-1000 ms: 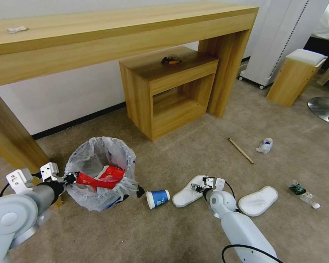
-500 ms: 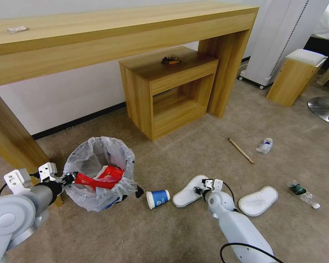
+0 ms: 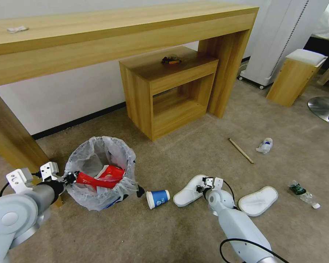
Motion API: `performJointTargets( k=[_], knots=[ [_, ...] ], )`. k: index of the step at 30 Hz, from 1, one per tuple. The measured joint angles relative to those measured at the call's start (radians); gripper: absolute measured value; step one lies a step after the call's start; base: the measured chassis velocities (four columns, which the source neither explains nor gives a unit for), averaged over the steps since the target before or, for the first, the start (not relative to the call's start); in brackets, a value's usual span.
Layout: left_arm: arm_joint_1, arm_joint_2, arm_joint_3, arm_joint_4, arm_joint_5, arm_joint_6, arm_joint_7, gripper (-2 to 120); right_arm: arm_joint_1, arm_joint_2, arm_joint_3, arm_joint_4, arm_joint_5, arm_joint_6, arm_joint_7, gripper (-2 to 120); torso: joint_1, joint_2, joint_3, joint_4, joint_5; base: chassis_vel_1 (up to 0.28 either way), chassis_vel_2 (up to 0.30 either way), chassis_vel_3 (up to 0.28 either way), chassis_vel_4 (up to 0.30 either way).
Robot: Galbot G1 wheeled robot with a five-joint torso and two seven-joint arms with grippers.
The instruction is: Pick up the trash bin and place the garbage on the floor into it.
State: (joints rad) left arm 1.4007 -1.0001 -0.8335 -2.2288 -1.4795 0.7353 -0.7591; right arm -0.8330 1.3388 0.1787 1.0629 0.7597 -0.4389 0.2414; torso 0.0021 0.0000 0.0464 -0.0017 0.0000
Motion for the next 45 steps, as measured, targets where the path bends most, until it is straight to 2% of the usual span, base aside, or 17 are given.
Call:
performJointTargets(
  k=[3,11,17,19,21,22,25,26,29,30,33,34,37,38,40,42,45],
  knots=[
    [-0.004,-0.001,0.003,0.003,0.003,0.000,0.000,0,0.004,-0.010,-0.003,0.006,0.001,0.007,-0.001,0,0.000,0.000,0.000,0.0000,0.0000,0.000,0.000,0.000,0.000],
    [-0.020,0.000,0.019,0.008,0.007,0.000,-0.004,0,-0.053,-0.091,-0.001,0.198,0.041,0.048,-0.037,0,0.000,0.000,0.000,-0.0001,0.0000,0.000,0.000,0.000,0.000],
    [-0.027,-0.006,0.031,0.008,0.012,0.000,-0.006,0,-0.057,-0.115,-0.006,0.216,0.040,0.045,-0.034,0,0.000,0.000,0.000,-0.0001,0.0001,0.000,0.000,0.000,0.000],
    [-0.026,-0.004,0.032,0.007,0.013,0.000,-0.006,0,-0.063,-0.127,-0.001,0.240,0.038,0.073,-0.048,0,0.000,0.000,0.000,0.0001,0.0003,0.000,0.000,0.000,0.000],
    [-0.018,0.002,0.034,0.006,0.016,0.000,-0.006,0,-0.080,-0.163,0.014,0.305,0.015,0.150,-0.125,0,0.000,0.000,0.000,0.0001,0.0001,0.000,0.000,0.000,0.000],
    [-0.018,0.002,0.034,0.006,0.016,0.000,-0.006,0,-0.080,-0.163,0.014,0.305,0.015,0.150,-0.125,0,0.000,0.000,0.000,0.0001,0.0001,0.000,0.000,0.000,0.000],
    [-0.002,0.006,0.046,-0.002,0.028,0.000,-0.006,0,-0.091,-0.218,0.047,0.406,-0.014,0.286,-0.270,0,0.000,0.000,0.000,-0.0001,0.0001,0.000,0.000,0.000,0.000],
    [-0.002,0.006,0.046,-0.002,0.028,0.000,-0.006,0,-0.091,-0.218,0.047,0.406,-0.014,0.286,-0.270,0,0.000,0.000,0.000,-0.0001,0.0001,0.000,0.000,0.000,0.000],
    [0.009,0.007,0.062,-0.015,0.032,0.000,-0.007,0,-0.077,-0.262,0.059,0.480,0.034,0.441,-0.424,0,0.000,0.000,0.000,0.0000,0.0000,0.000,0.000,0.000,0.000],
    [0.009,0.007,0.062,-0.015,0.032,0.000,-0.007,0,-0.077,-0.262,0.059,0.480,0.034,0.441,-0.424,0,0.000,0.000,0.000,0.0000,0.0000,0.000,0.000,0.000,0.000],
    [0.018,0.009,0.075,-0.033,0.032,0.000,-0.008,0,-0.053,-0.288,0.042,0.517,0.095,0.578,-0.562,0,0.000,0.000,0.000,0.0000,0.0001,0.000,0.000,0.000,0.000],
    [0.018,0.009,0.075,-0.033,0.032,0.000,-0.008,0,-0.053,-0.288,0.042,0.517,0.095,0.578,-0.562,0,0.000,0.000,0.000,0.0000,0.0001,0.000,0.000,0.000,0.000],
    [0.027,0.011,0.082,-0.049,0.022,0.000,-0.008,0,-0.025,-0.295,0.001,0.534,0.182,0.646,-0.693,0,0.000,0.000,0.000,-0.0001,0.0000,0.000,0.000,0.000,0.000],
    [0.027,0.011,0.082,-0.049,0.022,0.000,-0.008,0,-0.025,-0.295,0.001,0.534,0.182,0.646,-0.693,0,0.000,0.000,0.000,-0.0001,0.0000,0.000,0.000,0.000,0.000],
    [0.032,0.010,0.087,-0.057,0.012,0.000,-0.005,0,0.007,-0.284,-0.037,0.533,0.223,0.685,-0.786,0,0.000,0.000,0.000,-0.0001,0.0000,0.000,0.000,0.000,0.000],
    [0.033,0.009,0.089,-0.060,0.007,0.000,-0.004,0,0.021,-0.278,-0.052,0.533,0.233,0.695,-0.814,0,0.000,0.000,0.000,0.0000,0.0000,0.000,0.000,0.000,0.000],
    [0.035,0.005,0.101,-0.070,-0.011,0.000,-0.001,0,0.096,-0.230,-0.132,0.524,0.252,0.722,-0.884,0,0.000,0.000,0.000,0.0000,-0.0002,0.000,0.000,0.000,0.000]
  ],
)
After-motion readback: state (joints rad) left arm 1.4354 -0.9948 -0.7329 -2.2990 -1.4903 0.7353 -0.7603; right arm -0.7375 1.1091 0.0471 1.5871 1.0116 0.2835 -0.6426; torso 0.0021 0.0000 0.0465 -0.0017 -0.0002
